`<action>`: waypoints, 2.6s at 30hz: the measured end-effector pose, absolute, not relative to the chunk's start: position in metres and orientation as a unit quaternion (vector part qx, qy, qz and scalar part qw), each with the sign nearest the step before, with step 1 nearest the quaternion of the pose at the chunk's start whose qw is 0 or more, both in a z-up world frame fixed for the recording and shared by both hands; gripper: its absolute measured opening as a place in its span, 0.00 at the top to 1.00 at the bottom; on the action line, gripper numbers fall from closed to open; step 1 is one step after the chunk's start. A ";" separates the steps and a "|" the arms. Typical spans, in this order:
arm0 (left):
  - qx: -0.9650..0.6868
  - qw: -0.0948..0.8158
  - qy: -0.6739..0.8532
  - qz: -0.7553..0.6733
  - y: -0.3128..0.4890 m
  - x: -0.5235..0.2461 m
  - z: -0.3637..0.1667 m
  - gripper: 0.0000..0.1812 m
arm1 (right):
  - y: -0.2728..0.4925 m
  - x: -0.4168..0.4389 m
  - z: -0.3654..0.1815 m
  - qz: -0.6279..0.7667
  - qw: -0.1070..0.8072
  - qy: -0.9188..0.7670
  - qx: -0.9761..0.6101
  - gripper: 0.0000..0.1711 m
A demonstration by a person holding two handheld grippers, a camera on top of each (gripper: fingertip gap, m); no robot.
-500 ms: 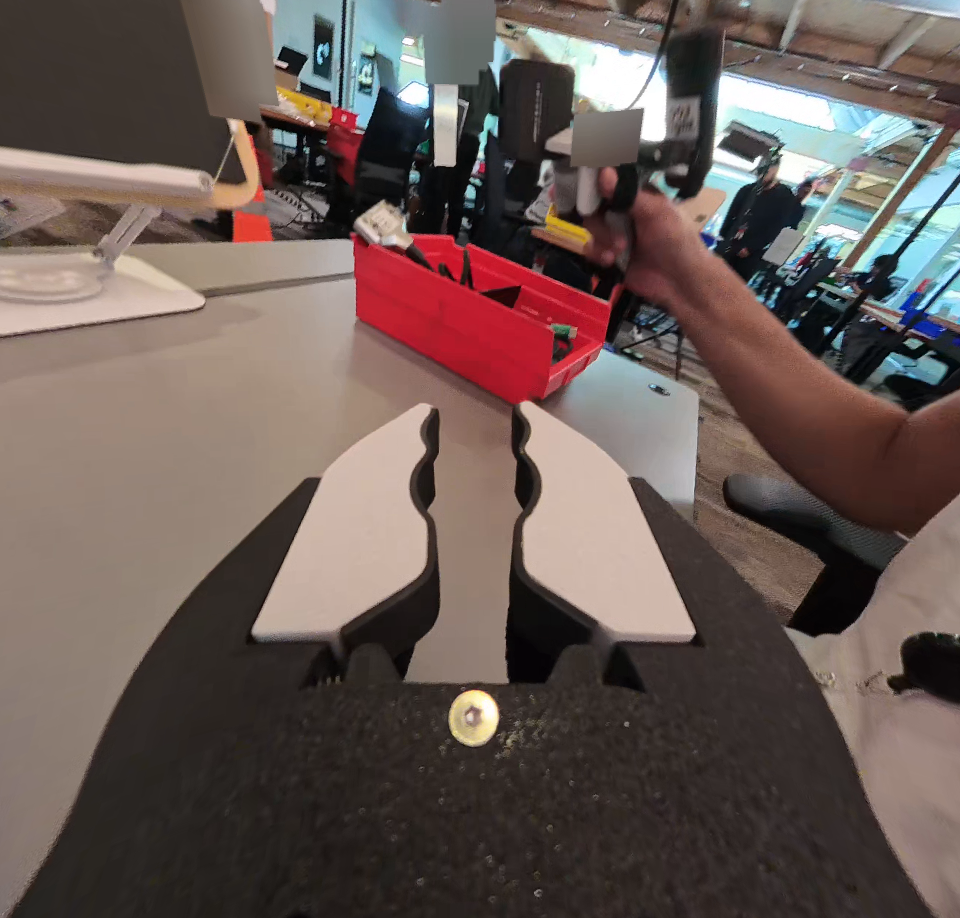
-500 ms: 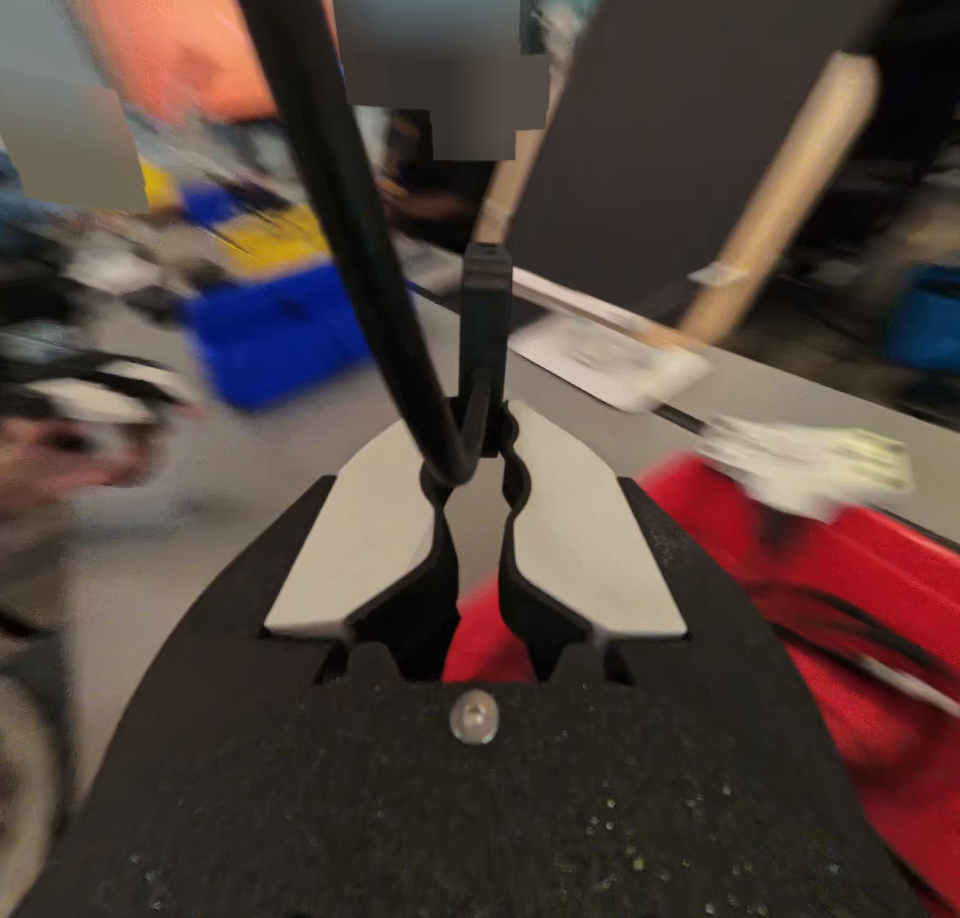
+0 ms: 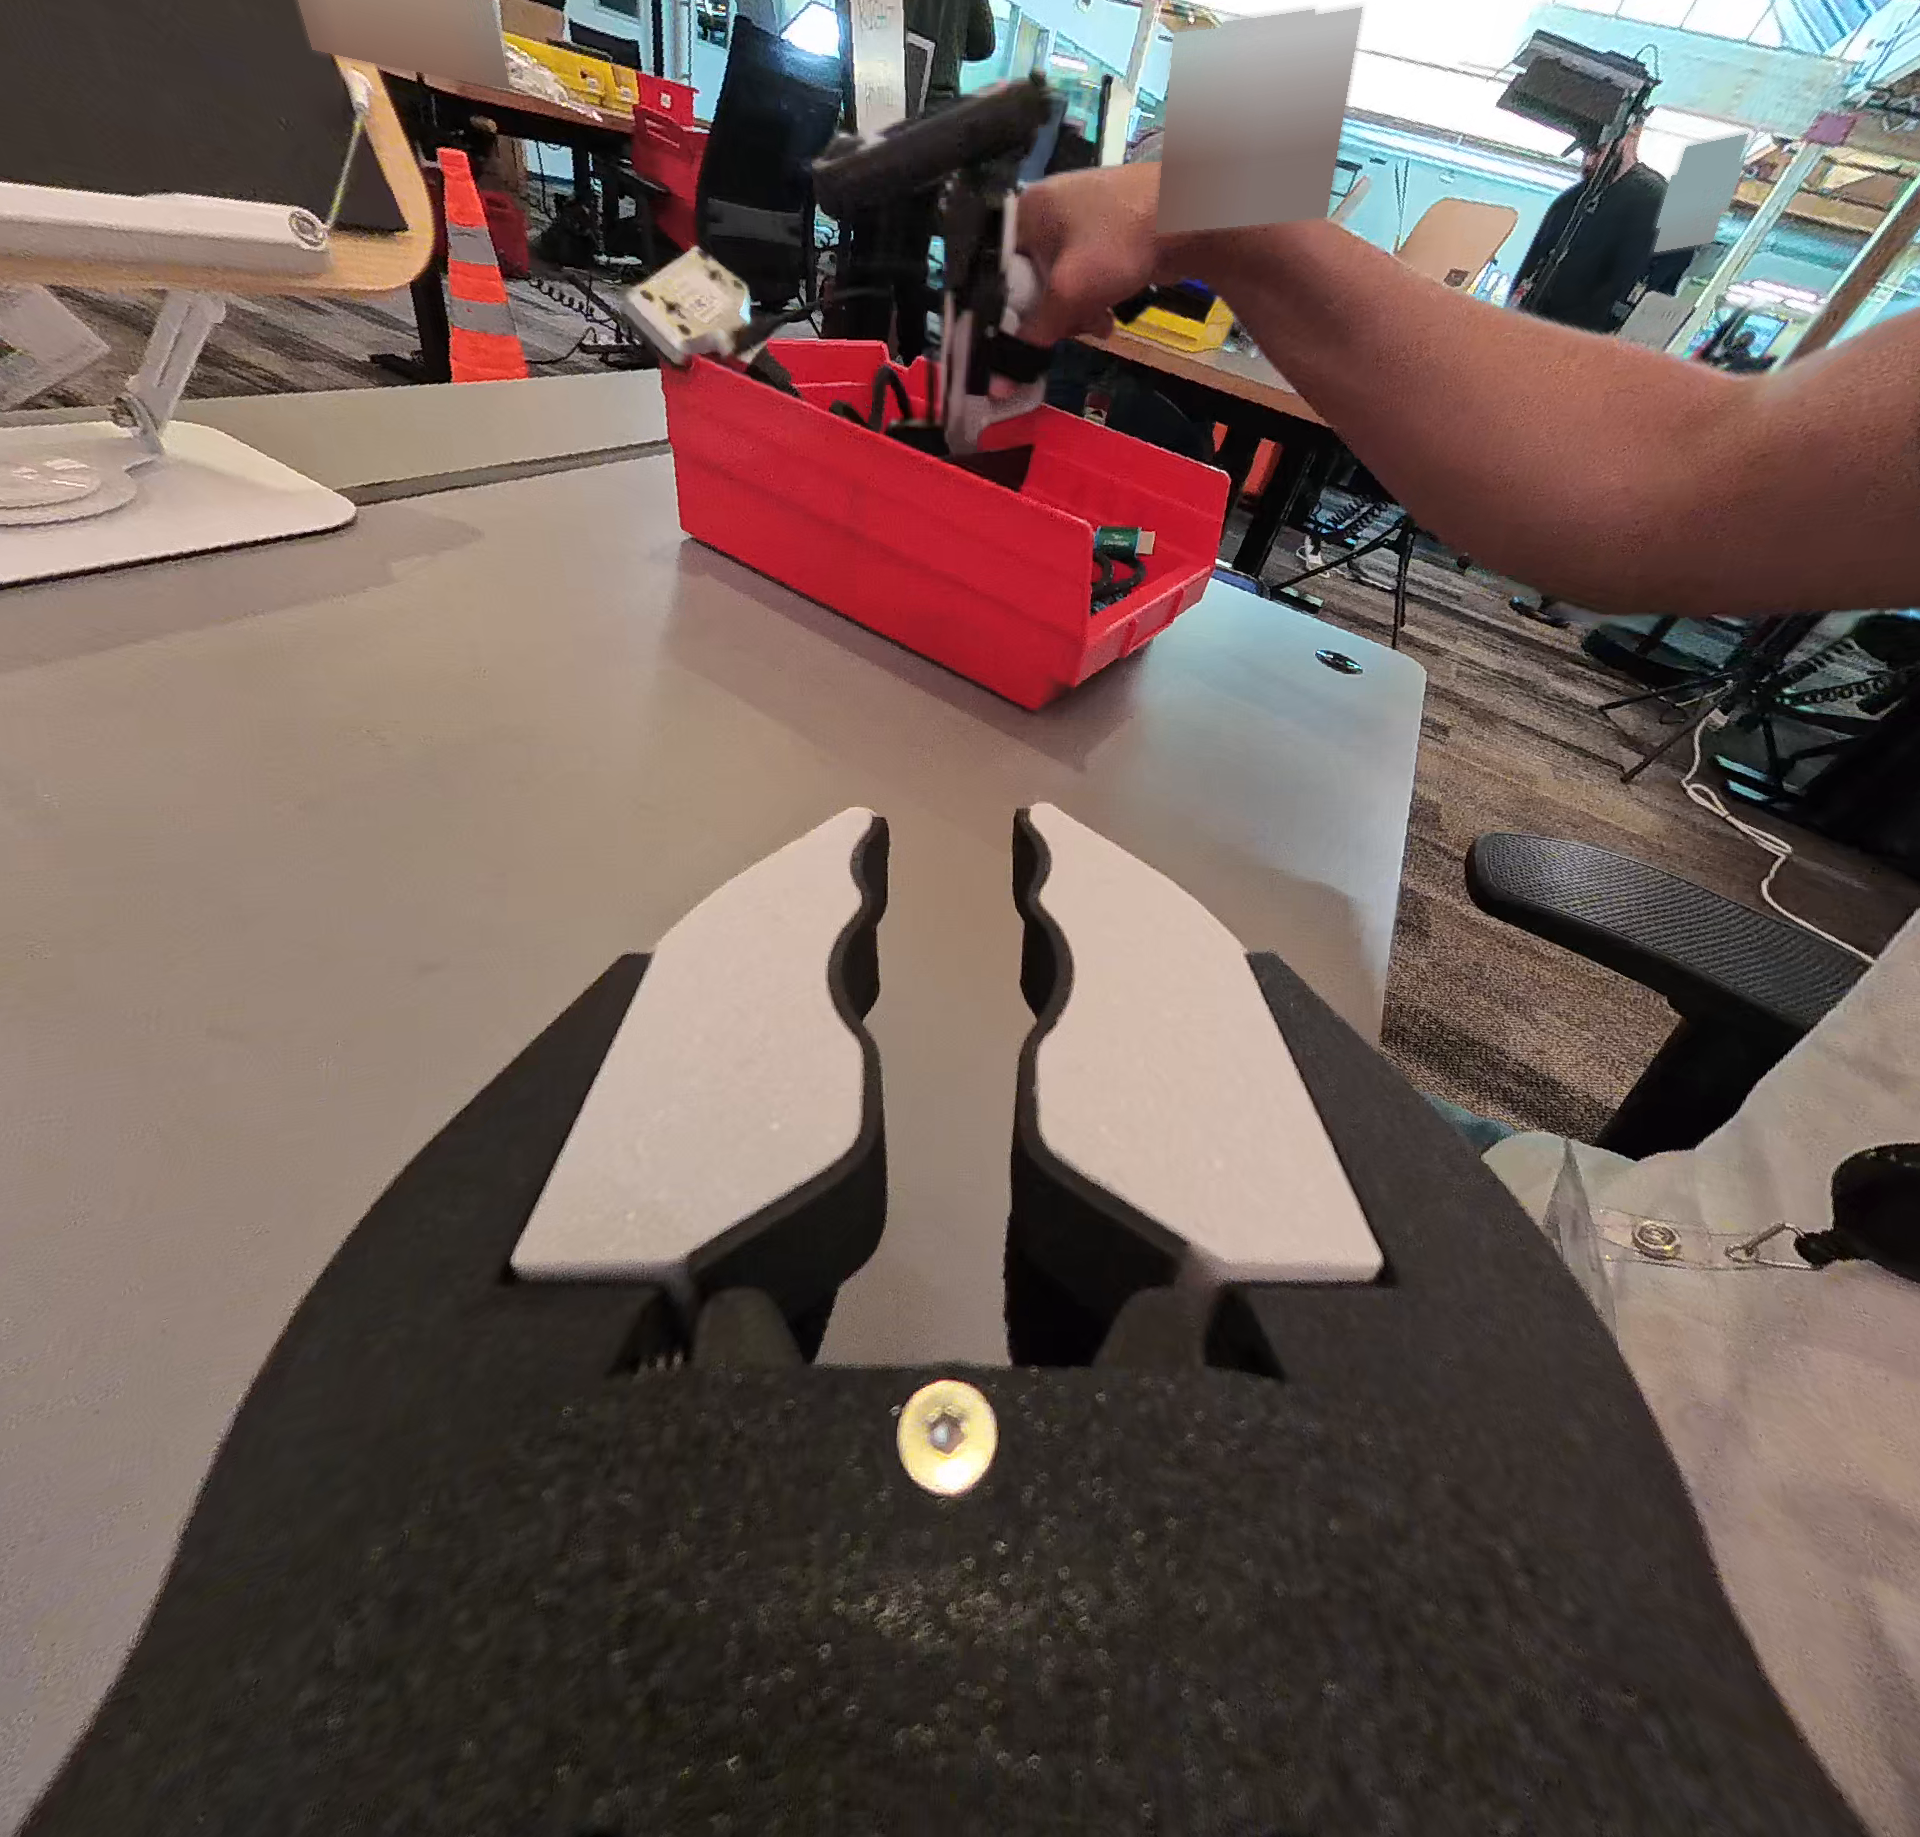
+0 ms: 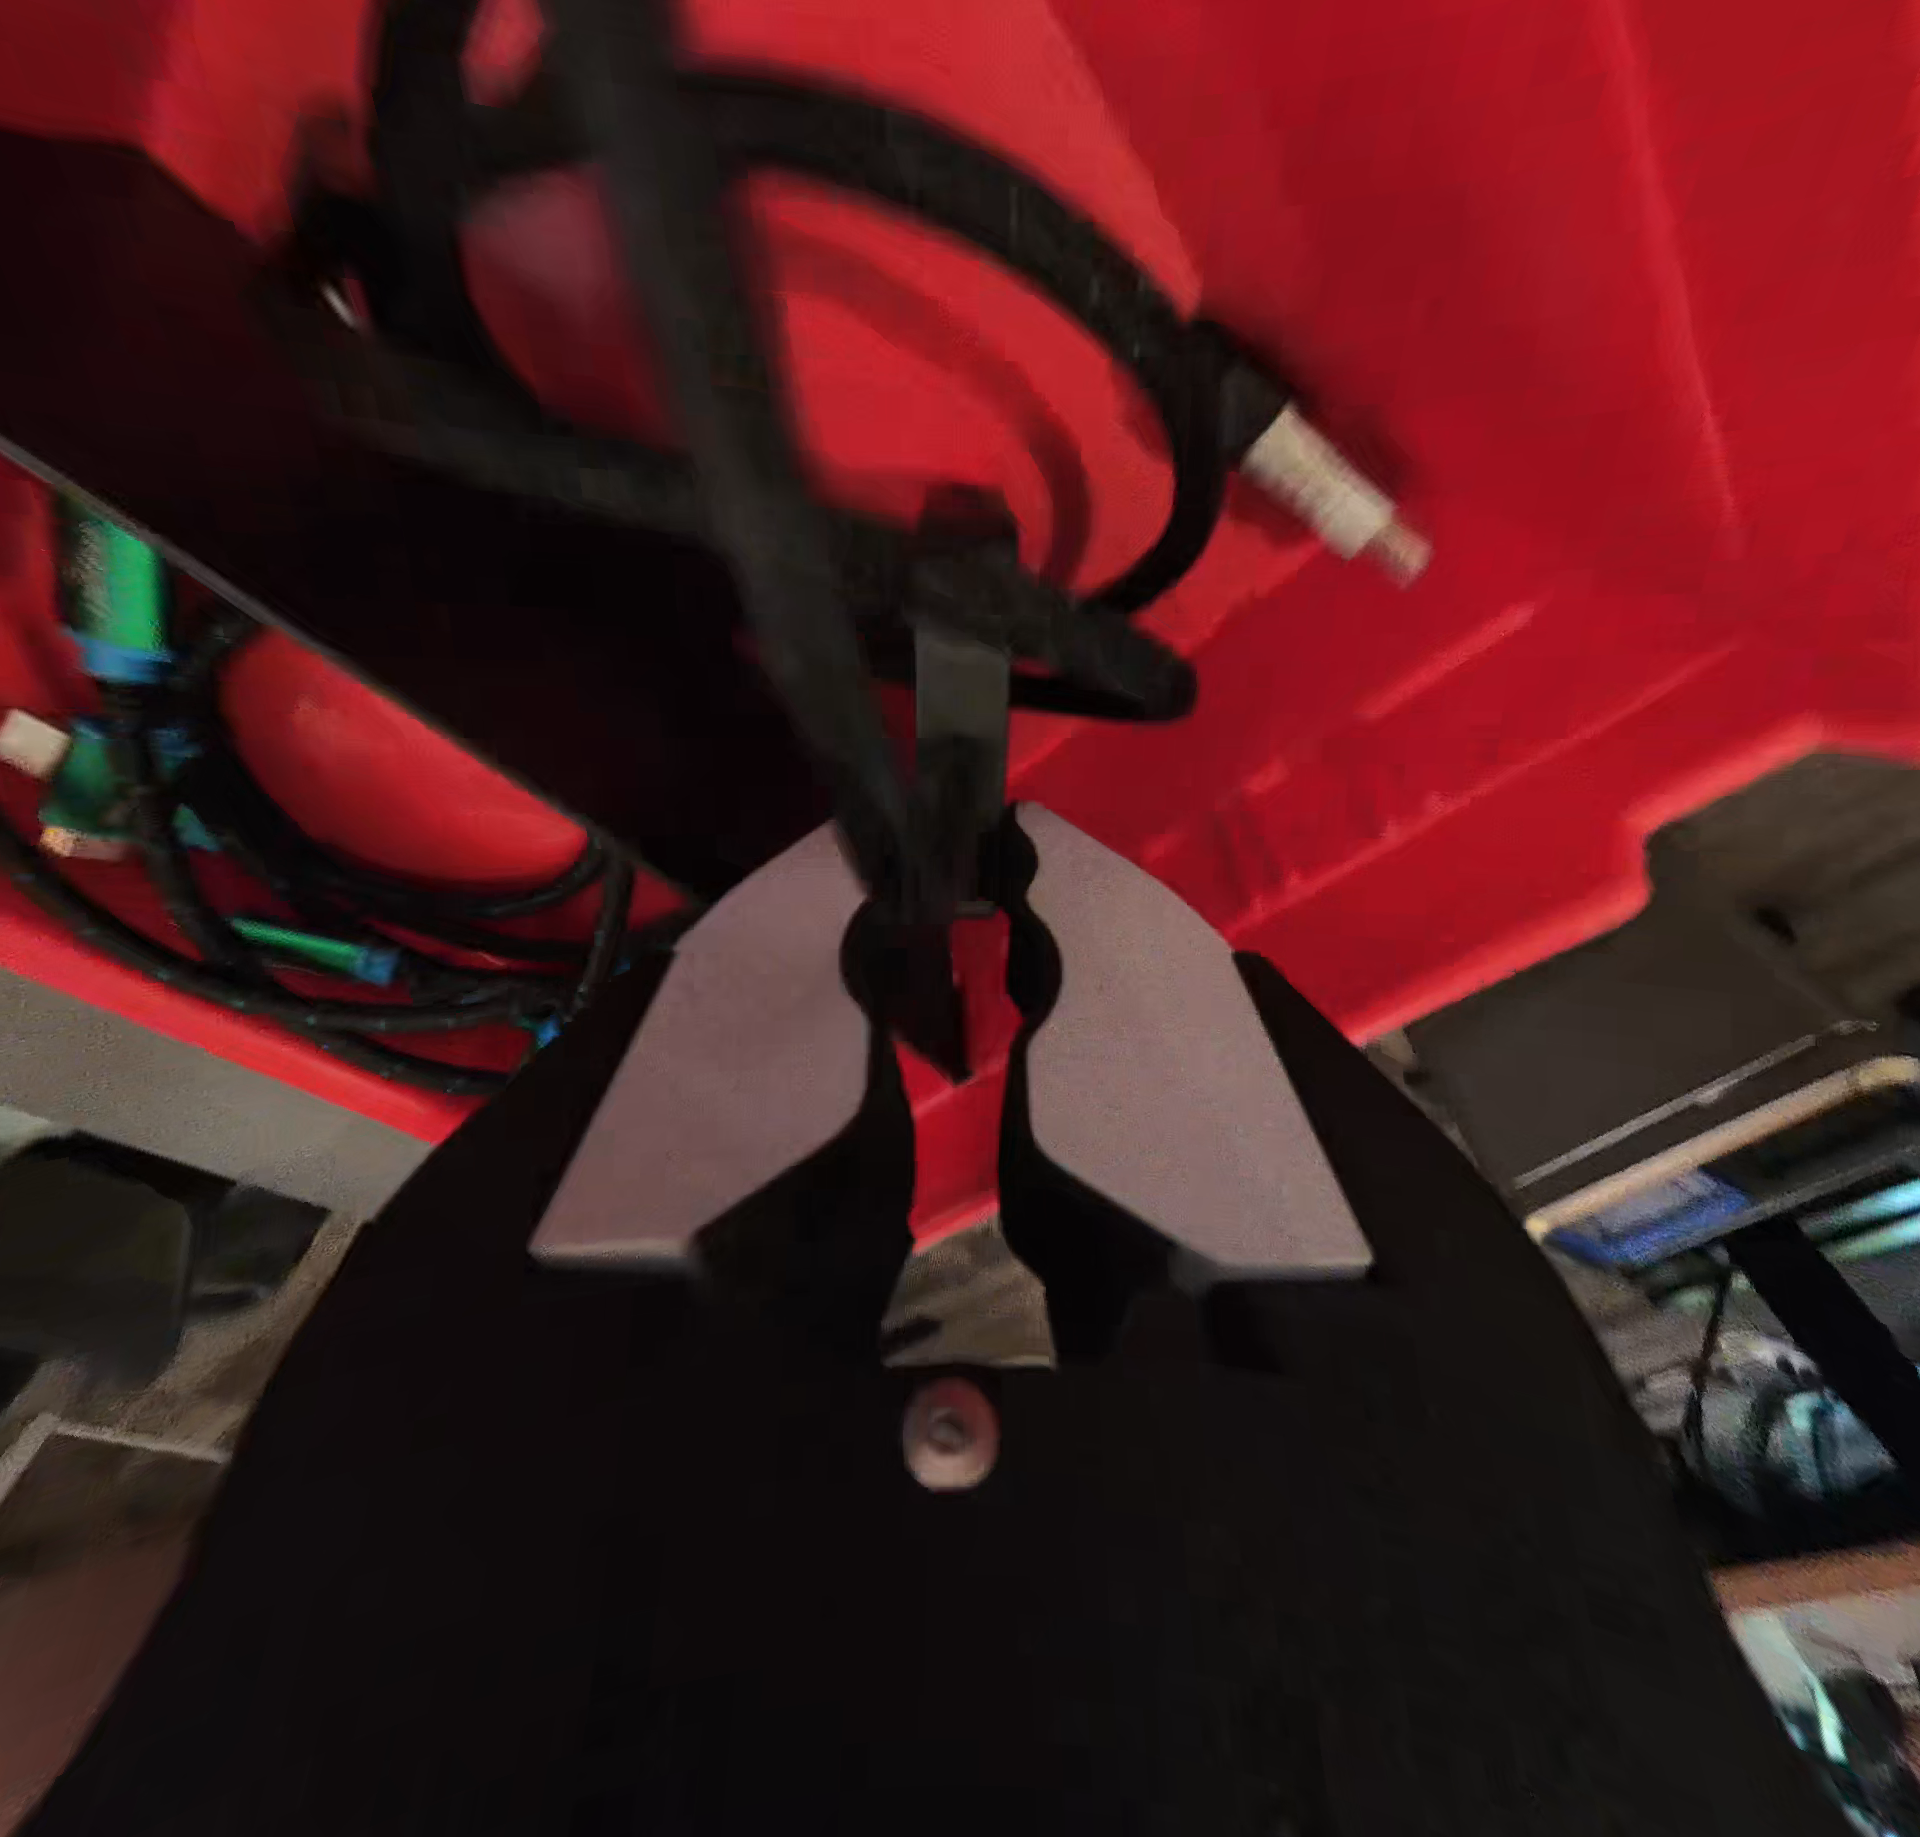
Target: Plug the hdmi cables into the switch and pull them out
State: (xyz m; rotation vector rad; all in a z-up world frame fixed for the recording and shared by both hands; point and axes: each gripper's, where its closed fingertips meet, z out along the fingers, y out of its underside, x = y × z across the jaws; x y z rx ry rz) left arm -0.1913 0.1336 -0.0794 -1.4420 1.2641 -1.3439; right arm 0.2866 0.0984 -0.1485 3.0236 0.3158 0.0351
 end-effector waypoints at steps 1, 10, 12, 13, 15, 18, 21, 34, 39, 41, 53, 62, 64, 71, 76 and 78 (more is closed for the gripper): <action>-0.567 0.389 0.498 -0.529 0.132 -0.192 -0.079 0.88 | 0.108 0.283 -0.149 -0.002 0.042 0.108 0.993 0.91; -0.572 0.410 0.505 -0.500 0.133 -0.200 -0.081 0.88 | 0.113 0.280 -0.155 0.014 0.043 0.126 0.991 0.81; -0.581 0.433 0.498 -0.476 0.142 -0.208 -0.081 0.88 | 0.108 0.276 -0.140 0.020 -0.003 0.109 0.994 0.76; -0.589 0.449 0.491 -0.459 0.149 -0.214 -0.081 0.87 | 0.103 0.274 -0.129 0.029 -0.033 0.097 0.994 0.74; -0.607 0.481 0.477 -0.415 0.166 -0.228 -0.082 0.86 | 0.092 0.259 -0.101 0.043 -0.122 0.072 0.989 0.74; -0.644 0.525 0.439 -0.341 0.196 -0.260 -0.082 0.82 | 0.084 0.209 -0.061 0.031 -0.329 0.028 0.943 0.78; -0.676 0.574 0.351 -0.300 0.226 -0.305 -0.072 0.82 | 0.066 0.152 -0.051 -0.010 -0.521 -0.040 0.853 0.74; -0.760 0.560 0.252 -0.211 0.292 -0.374 -0.105 0.76 | 0.002 0.129 -0.118 0.146 -0.604 -0.167 0.765 0.73; -0.755 0.554 0.264 -0.233 0.278 -0.358 -0.111 0.76 | 0.001 0.128 -0.125 0.131 -0.596 -0.163 0.775 0.73; -0.753 0.543 0.278 -0.246 0.271 -0.352 -0.112 0.75 | -0.006 0.126 -0.125 0.135 -0.597 -0.158 0.775 0.73; -0.731 0.542 0.352 -0.221 0.259 -0.329 -0.112 0.77 | 0.004 0.104 -0.117 0.100 -0.599 -0.120 0.785 0.67; -0.722 0.542 0.365 -0.226 0.245 -0.329 -0.110 0.77 | 0.087 0.055 -0.129 0.035 -0.542 -0.023 0.839 0.48; -0.719 0.541 0.365 -0.239 0.242 -0.326 -0.107 0.77 | 0.096 0.048 -0.136 0.028 -0.525 -0.023 0.850 0.46; -0.690 0.500 0.416 -0.319 0.209 -0.250 -0.105 0.76 | 0.102 -0.007 -0.132 -0.048 -0.499 0.016 0.865 0.38; -0.637 0.411 0.517 -0.398 0.139 -0.119 -0.108 0.65 | 0.064 0.002 -0.082 -0.045 -0.580 -0.002 0.813 0.56; -0.618 0.398 0.536 -0.416 0.111 -0.073 -0.106 0.64 | 0.034 0.038 -0.067 0.027 -0.607 -0.053 0.793 0.56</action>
